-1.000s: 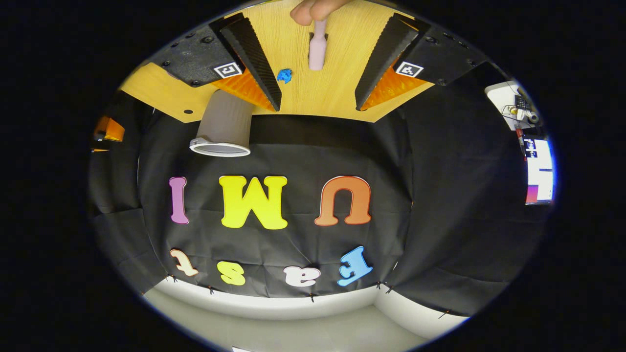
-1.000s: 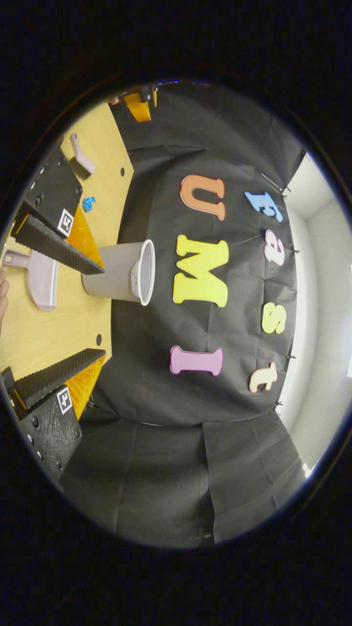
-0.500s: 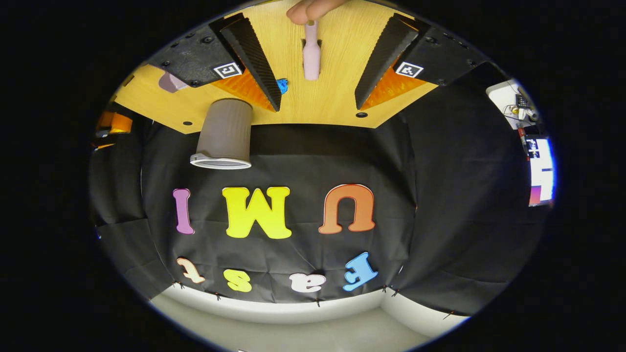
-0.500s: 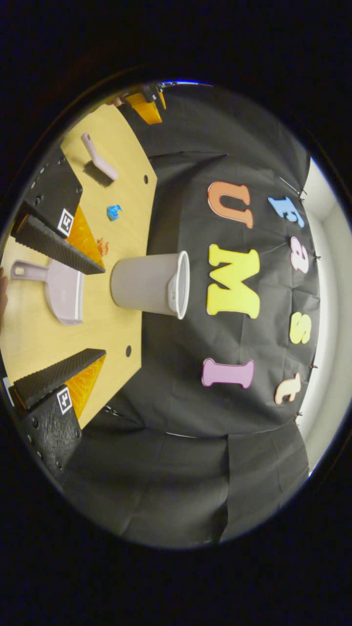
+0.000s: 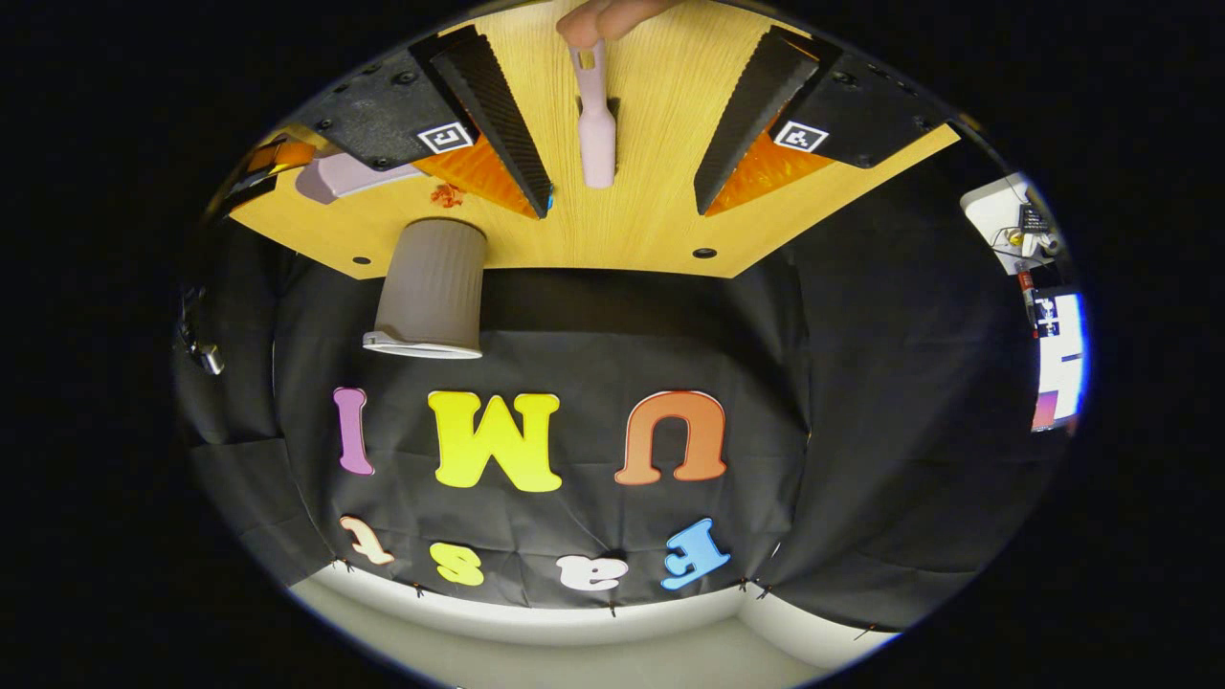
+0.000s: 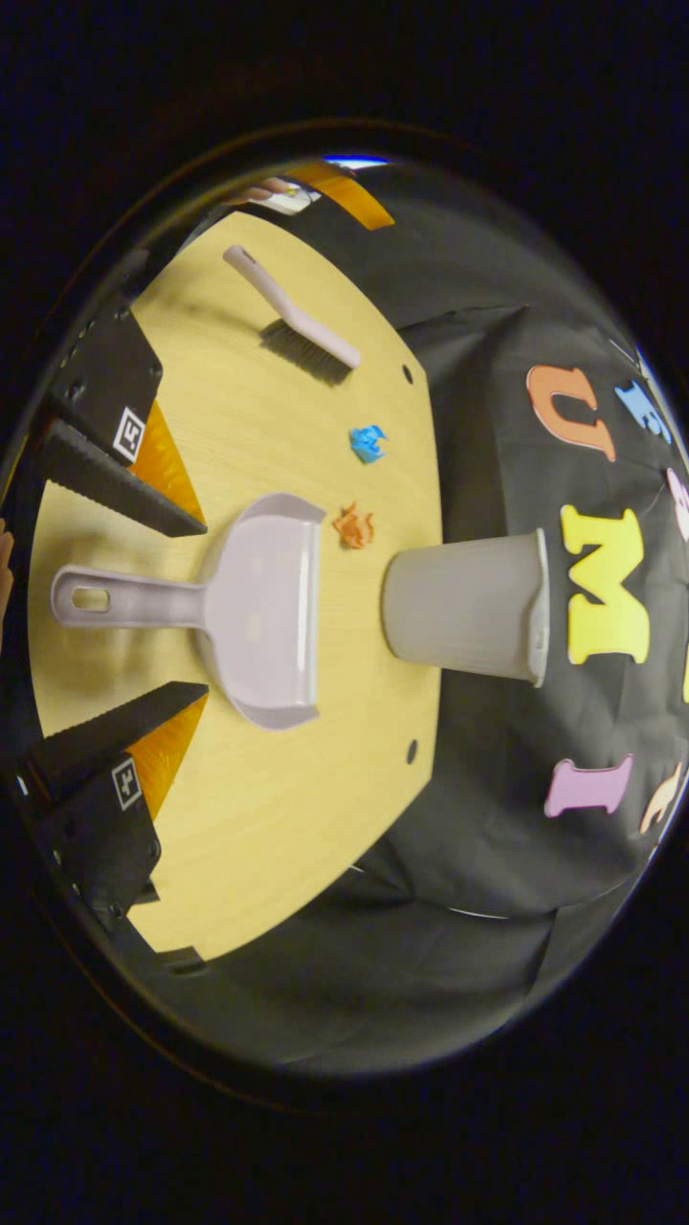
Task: Pick up the small broom and dustpan from the desktop, sweep the trash into the dustpan with the broom, and then empty the trash into the garbage bin.
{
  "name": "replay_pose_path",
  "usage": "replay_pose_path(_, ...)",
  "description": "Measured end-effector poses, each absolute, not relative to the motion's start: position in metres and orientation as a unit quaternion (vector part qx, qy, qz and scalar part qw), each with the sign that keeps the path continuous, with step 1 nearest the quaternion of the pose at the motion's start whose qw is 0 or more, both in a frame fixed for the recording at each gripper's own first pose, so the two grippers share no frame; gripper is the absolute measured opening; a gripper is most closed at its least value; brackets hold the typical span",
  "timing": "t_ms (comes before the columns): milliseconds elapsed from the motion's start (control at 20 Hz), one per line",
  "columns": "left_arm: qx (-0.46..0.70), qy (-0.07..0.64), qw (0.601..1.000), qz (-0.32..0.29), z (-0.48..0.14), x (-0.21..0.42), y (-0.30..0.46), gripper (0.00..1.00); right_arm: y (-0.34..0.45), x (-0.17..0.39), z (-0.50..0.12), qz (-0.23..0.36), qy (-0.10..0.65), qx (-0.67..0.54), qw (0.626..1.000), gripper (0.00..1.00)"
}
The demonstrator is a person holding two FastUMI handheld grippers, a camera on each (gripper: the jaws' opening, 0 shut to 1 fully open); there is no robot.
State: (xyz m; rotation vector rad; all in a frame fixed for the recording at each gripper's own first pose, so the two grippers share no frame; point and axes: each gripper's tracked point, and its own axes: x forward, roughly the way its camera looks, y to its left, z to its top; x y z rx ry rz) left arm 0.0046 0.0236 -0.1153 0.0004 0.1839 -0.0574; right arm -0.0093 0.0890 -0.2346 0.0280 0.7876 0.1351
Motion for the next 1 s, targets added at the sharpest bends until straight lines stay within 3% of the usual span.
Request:
replay_pose_path(250,0.001,0.115,0.993,-0.025,-0.130,0.014,0.033,0.98,0.095,0.014,-0.264,0.065,0.450,0.046,0.890,0.93)
replay_pose_path(500,-0.006,0.156,0.988,-0.022,-0.149,0.021,0.040,0.98,0.098,0.024,-0.278,0.072,0.487,0.059,0.869,0.80)
replay_pose_path(550,-0.009,0.166,0.986,-0.022,-0.153,0.022,0.040,0.98,0.098,0.025,-0.280,0.075,0.493,0.061,0.865,0.74)
replay_pose_path(600,-0.012,0.176,0.984,-0.022,-0.158,0.022,0.040,0.98,0.099,0.023,-0.284,0.079,0.500,0.064,0.860,0.50)
replay_pose_path(700,-0.013,0.193,0.981,-0.021,-0.165,0.022,0.040,0.98,0.098,0.028,-0.282,0.090,0.488,0.056,0.866,0.36)
replay_pose_path(1000,-0.016,0.217,0.976,-0.023,-0.169,0.021,0.035,0.98,0.088,0.024,-0.279,0.104,0.465,0.031,0.879,0.36)
